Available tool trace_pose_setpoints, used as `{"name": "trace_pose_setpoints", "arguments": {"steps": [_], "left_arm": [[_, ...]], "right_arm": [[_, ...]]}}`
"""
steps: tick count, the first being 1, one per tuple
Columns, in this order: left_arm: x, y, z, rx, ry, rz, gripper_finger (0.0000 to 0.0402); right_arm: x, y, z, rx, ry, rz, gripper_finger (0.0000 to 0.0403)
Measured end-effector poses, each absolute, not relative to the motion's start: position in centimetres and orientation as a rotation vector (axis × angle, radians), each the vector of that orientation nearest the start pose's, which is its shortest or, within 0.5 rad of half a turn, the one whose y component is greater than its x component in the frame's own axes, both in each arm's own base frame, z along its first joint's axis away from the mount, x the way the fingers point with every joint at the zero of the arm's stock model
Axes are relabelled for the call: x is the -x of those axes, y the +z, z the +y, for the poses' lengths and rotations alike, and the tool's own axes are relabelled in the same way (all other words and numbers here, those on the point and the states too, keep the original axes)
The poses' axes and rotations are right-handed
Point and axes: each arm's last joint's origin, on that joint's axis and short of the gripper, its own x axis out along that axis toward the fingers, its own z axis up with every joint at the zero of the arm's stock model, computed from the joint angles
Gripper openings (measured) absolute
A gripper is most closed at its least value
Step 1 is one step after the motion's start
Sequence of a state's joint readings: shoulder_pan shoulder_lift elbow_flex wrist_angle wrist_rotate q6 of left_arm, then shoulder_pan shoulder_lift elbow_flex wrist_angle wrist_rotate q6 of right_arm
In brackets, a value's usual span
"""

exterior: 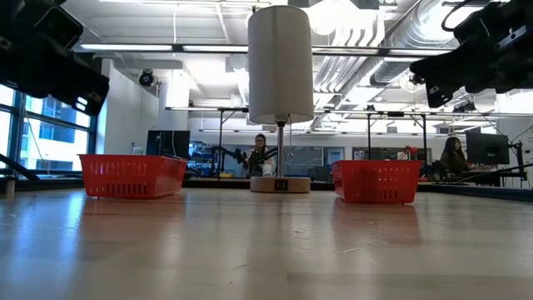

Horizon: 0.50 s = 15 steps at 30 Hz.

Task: Pick & Place Office items
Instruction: Return to Home Position

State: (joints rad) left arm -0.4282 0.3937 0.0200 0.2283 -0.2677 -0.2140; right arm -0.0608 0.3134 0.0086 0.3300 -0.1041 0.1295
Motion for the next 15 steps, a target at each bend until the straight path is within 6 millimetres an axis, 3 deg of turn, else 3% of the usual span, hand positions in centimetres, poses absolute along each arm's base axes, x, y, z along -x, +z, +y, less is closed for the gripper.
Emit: {"name": "trace_pose_setpoints", "arguments": {"steps": [15], "left_arm": [[-11.29, 15.36, -4.14, 0.128, -0.091, 0.172, 0.0000]], "right_arm": [[-11.68, 16.11, -0.41, -0.191, 0.036, 0.079, 0.0002]]}}
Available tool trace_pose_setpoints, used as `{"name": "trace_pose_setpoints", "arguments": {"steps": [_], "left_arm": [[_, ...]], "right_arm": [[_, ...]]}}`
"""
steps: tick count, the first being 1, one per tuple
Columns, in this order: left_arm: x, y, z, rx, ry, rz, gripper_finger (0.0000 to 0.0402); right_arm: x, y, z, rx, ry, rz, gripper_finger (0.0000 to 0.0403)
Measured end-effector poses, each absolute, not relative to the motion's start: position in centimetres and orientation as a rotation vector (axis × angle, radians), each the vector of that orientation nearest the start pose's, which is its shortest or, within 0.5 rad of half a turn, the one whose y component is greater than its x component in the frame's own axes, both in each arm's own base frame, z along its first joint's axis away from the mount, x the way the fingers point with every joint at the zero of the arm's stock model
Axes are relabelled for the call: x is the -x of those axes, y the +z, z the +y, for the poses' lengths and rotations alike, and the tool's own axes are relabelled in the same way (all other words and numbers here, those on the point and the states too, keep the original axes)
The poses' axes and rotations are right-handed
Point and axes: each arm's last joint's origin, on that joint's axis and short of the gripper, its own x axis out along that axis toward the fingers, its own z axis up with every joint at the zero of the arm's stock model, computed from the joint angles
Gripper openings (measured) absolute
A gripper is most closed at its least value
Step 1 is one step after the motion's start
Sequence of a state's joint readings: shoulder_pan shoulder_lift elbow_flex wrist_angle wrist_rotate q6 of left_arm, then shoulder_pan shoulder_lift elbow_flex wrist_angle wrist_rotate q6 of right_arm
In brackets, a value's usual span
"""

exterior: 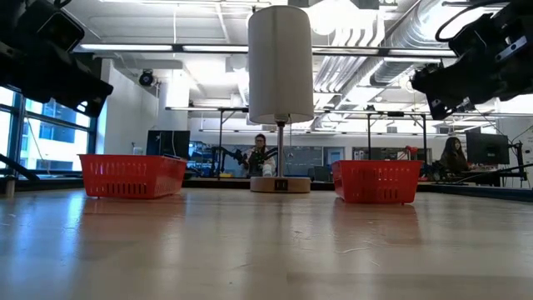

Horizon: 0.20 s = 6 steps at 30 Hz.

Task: Pick & Place Office items
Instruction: Return to Home Position

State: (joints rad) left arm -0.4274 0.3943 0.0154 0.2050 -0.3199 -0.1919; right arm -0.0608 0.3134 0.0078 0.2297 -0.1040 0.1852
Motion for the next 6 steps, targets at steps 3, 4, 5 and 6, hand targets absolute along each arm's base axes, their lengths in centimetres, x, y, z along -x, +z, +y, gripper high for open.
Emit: {"name": "trace_pose_setpoints", "arguments": {"steps": [3, 4, 5, 6], "left_arm": [[-11.28, 15.34, -4.14, 0.108, -0.093, 0.172, 0.0000], [-11.28, 15.33, -4.14, 0.108, -0.093, 0.173, 0.0000], [-11.28, 15.33, -4.14, 0.108, -0.093, 0.173, 0.0000], [-11.28, 15.33, -4.14, 0.109, -0.093, 0.172, 0.0000]], "right_arm": [[-11.67, 16.00, -0.41, -0.193, 0.035, 0.090, 0.0002], [-11.67, 15.95, -0.41, -0.193, 0.035, 0.095, 0.0002], [-11.66, 15.91, -0.41, -0.194, 0.034, 0.099, 0.0002], [-11.66, 15.91, -0.41, -0.194, 0.034, 0.099, 0.0002]]}}
